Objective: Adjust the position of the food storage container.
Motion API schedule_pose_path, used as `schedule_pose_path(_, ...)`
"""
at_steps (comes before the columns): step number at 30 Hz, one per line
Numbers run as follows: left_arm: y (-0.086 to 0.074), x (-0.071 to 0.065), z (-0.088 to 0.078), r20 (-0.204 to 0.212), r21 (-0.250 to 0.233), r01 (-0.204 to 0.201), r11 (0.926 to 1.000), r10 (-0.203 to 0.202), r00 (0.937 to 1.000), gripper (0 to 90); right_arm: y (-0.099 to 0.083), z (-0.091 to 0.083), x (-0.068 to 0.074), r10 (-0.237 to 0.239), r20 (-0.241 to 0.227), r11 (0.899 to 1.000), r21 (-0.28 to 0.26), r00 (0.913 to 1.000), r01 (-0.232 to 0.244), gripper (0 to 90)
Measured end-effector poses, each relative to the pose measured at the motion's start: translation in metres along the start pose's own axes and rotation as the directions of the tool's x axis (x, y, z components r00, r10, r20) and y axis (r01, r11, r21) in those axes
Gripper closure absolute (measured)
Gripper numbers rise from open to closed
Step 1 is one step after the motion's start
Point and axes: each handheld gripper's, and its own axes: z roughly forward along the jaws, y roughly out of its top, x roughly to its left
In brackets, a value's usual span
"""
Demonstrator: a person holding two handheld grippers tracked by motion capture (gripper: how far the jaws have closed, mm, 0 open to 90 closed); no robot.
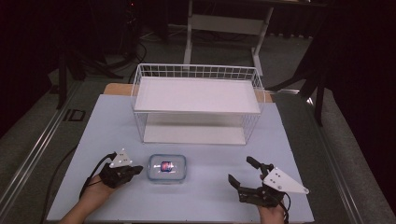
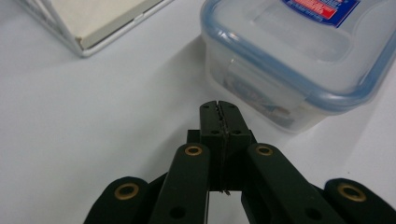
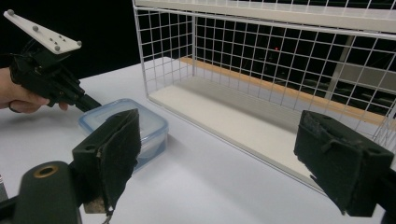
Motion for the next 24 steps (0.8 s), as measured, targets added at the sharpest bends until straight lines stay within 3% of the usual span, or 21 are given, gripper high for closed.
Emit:
schedule_pose_path(10, 0.008, -0.007, 0.007, 0.035, 0.001, -0.008, 1.0, 0.008, 0.9993, 90.0, -0.001, 0.001, 0.0, 0.001, -0.007, 1.0, 0.008, 1.0, -0.001, 14.9)
schedule_pose_path(17, 0.019, -0.022, 0.02, 0.044, 0.025, -0.038, 0.9989, 0.037, 0.9983, 90.0, -0.002, 0.001, 0.0, 0.007, -0.01, 1.0, 0.011, 0.9999, -0.007, 15.0)
schedule_pose_path(24, 0.033, -0.028, 0.035, 0.067, 0.03, -0.029, 0.9991, 0.027, 0.9974, 90.0, -0.003, 0.001, 0.002, 0.007, -0.02, 1.0, 0.013, 0.9998, -0.006, 15.0)
